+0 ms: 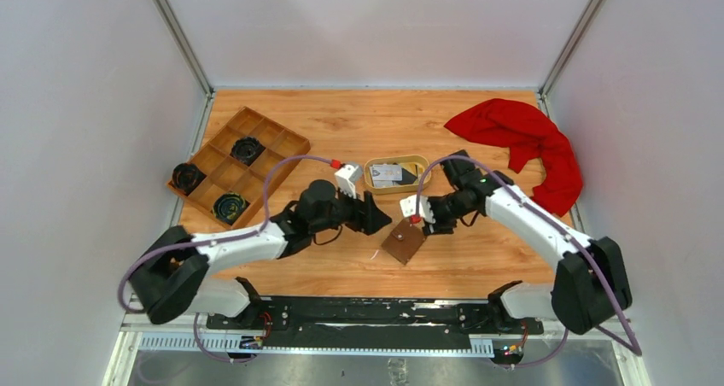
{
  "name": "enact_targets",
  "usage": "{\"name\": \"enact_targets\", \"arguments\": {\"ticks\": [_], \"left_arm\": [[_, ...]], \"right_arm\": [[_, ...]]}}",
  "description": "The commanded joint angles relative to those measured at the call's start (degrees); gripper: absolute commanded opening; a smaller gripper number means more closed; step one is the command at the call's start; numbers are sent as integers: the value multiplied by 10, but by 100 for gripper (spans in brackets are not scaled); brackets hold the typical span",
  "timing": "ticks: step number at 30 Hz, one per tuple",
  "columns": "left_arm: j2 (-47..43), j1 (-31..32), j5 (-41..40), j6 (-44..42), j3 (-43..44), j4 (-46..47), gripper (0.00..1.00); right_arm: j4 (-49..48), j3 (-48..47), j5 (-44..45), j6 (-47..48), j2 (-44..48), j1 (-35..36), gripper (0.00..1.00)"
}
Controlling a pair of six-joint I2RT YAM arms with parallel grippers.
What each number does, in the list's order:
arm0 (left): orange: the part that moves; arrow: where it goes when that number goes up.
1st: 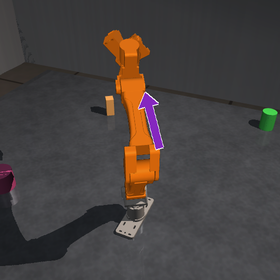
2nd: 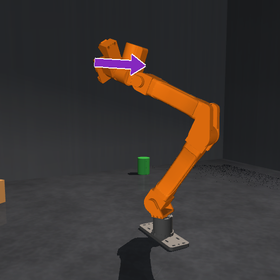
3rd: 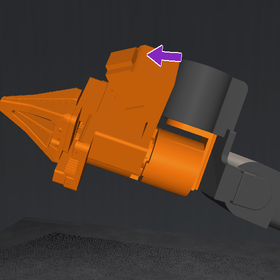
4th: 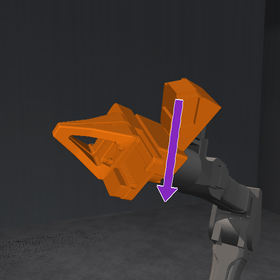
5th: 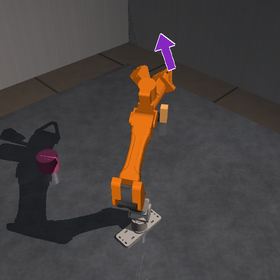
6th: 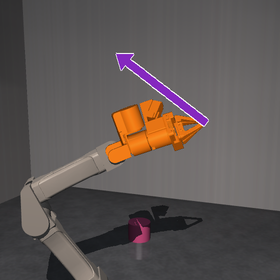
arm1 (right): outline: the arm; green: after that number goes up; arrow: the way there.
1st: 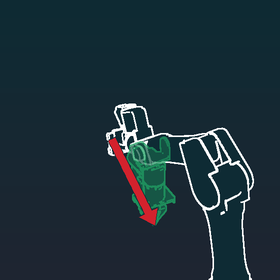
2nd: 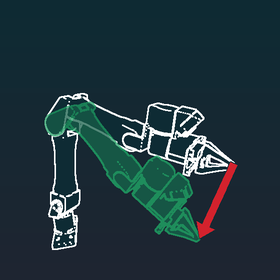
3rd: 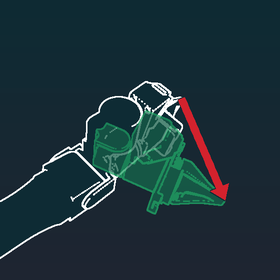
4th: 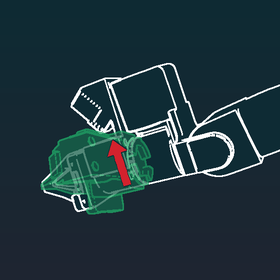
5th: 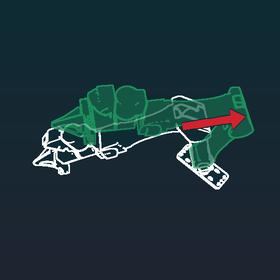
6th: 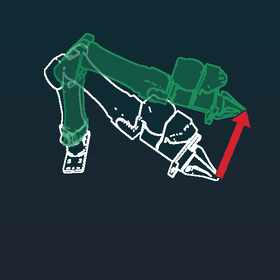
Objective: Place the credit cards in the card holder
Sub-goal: Close the card holder at the center of the board, then reset both arms
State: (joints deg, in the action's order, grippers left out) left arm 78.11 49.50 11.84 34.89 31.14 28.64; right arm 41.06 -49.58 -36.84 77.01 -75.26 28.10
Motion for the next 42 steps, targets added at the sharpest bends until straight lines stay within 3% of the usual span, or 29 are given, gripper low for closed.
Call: {"name": "enact_targets", "arguments": {"ticks": [1, 4, 7, 10, 13, 17, 23, 29, 42], "left_arm": [[-117, -44, -16, -129, 29, -192, 79], [-191, -61, -85, -200, 93, -318, 98], [-238, -83, -105, -251, 154, -417, 100], [-265, -115, -81, -264, 202, -466, 100], [-288, -140, -46, -262, 245, -495, 100], [-323, -149, -43, -259, 286, -535, 100], [-380, -150, -49, -223, 263, -553, 100], [-425, -150, -64, -209, 262, -588, 100], [-456, -150, -81, -207, 264, -626, 100]], "right_arm": [[33, -54, -8, -120, 59, -68, 51], [40, -100, -16, -206, 87, -137, 53], [60, -155, -20, -280, 104, -209, 68], [66, -197, -66, -337, 125, -282, 92], [64, -236, -119, -404, 137, -349, 100], [57, -291, -79, -529, 148, -379, 99], [21, -295, -51, -619, 197, -382, 96], [11, -289, -10, -638, 224, -383, 100], [16, -318, -96, -659, 217, -386, 100]]}}
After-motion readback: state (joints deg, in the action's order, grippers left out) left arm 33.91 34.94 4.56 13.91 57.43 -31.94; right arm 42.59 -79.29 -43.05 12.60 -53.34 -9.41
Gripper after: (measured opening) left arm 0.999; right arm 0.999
